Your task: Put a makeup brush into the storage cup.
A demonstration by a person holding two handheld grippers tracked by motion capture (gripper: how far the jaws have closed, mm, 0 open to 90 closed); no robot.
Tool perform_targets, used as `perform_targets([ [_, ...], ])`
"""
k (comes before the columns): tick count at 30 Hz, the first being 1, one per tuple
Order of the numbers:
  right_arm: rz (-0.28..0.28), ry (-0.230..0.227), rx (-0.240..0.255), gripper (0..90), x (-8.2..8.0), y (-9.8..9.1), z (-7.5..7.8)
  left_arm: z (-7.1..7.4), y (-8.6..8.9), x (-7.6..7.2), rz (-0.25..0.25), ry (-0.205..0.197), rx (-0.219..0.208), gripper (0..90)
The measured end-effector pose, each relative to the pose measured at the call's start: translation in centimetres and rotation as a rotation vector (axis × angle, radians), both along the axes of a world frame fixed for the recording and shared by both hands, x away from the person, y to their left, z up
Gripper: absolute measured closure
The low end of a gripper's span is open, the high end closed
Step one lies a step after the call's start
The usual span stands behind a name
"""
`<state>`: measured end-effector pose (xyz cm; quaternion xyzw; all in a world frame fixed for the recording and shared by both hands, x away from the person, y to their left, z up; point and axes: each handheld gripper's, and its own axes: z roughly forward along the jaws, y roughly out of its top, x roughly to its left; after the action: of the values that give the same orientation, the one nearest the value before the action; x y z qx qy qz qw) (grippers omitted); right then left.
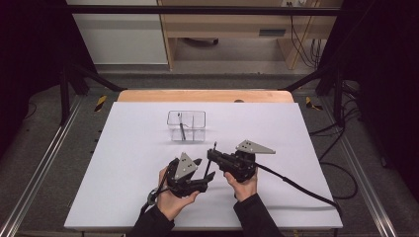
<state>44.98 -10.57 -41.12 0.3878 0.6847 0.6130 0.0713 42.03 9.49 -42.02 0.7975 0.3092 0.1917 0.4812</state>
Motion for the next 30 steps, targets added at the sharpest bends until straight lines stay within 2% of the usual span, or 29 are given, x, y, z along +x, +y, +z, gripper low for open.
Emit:
perform_targets([
  [3,0.01,-0.007,-0.003,84.1,-0.08,0.07,0.0,0.22,-0.41,0.09,-0.004,-0.001,0.003,38.3],
  [14,0.03,-0.027,-0.018,84.2,-0.33,0.28,0.15,0.73,-0.81,-0.02,0.049,-0.027,-0.012,62.4],
  [24,0.047,-0.031,-0.017,84.2,-0.42,0.47,0.14,0.75,-0.89,-0.06,0.072,-0.016,-0.021,79.8],
  [30,0.049,-0.031,-0.016,84.2,-0.45,0.55,0.09,0.74,-0.86,-0.07,0.088,-0.003,-0.023,82.3],
])
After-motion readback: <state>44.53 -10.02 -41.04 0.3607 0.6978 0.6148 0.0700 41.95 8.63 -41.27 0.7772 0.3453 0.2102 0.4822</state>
